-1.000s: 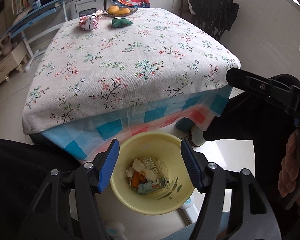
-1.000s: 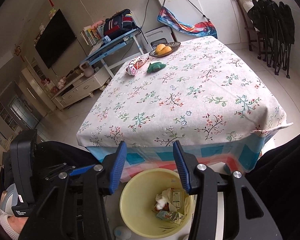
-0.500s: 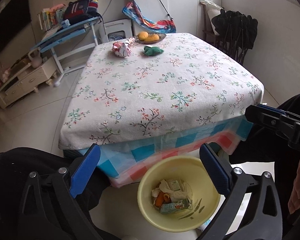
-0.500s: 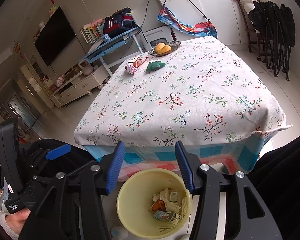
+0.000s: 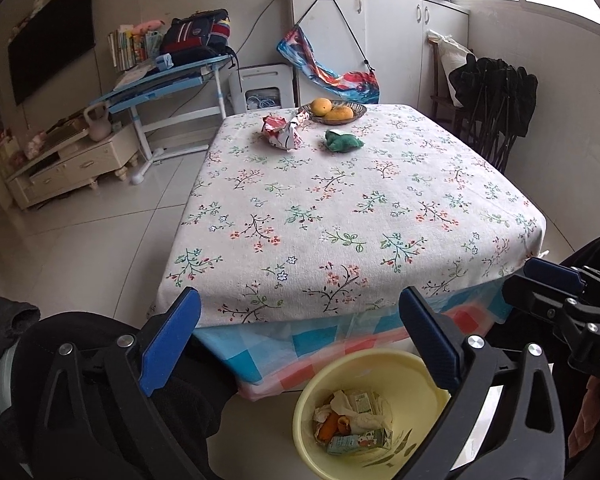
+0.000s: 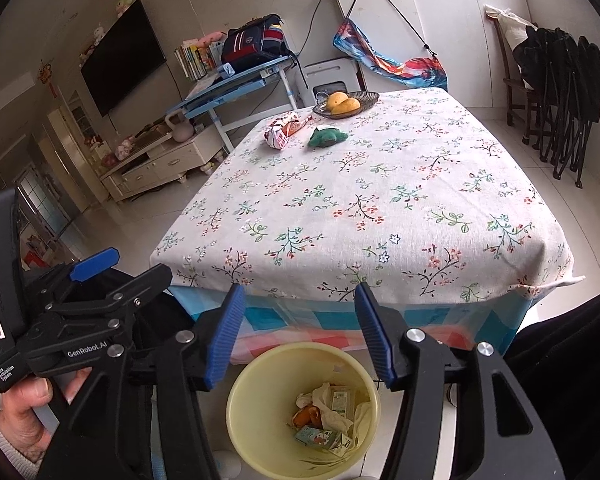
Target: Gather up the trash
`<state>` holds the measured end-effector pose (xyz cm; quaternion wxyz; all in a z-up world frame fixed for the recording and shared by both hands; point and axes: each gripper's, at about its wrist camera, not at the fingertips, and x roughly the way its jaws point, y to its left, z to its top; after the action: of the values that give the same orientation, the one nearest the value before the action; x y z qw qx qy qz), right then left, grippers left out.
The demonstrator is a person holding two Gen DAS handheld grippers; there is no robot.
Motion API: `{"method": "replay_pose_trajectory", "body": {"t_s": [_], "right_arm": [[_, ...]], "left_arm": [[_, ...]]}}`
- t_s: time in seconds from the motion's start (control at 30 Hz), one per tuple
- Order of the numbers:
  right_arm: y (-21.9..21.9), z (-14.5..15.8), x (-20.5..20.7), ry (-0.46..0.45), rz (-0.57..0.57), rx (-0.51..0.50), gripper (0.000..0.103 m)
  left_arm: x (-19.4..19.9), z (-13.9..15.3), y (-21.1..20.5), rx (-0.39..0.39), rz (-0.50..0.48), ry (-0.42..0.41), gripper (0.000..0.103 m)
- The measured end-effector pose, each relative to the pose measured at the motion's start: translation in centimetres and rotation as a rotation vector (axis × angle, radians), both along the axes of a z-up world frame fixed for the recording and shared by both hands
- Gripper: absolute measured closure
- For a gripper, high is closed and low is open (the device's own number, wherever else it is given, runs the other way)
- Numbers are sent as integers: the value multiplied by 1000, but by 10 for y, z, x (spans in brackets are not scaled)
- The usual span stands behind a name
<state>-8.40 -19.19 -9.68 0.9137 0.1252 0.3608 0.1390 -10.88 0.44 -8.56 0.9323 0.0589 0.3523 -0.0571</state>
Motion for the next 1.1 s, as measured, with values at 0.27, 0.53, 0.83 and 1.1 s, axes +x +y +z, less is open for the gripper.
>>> {"method": "replay_pose_trajectory", "body": {"t_s": [0.27,0.53,0.83,1.1], "right_arm": [[4,6,4,-24,20,-16,47],[8,15,23,-42,36,-29,46],[15,30,59,-72,70,-78,42],[13,34,100,-69,89,-129,41]], "left_arm": [[7,9,5,-6,13,-39,7],[31,27,19,-33,40,-74,7],[71,36,33,-45,61,-89,7],[104,30,50,-109,83,-66,7]]}}
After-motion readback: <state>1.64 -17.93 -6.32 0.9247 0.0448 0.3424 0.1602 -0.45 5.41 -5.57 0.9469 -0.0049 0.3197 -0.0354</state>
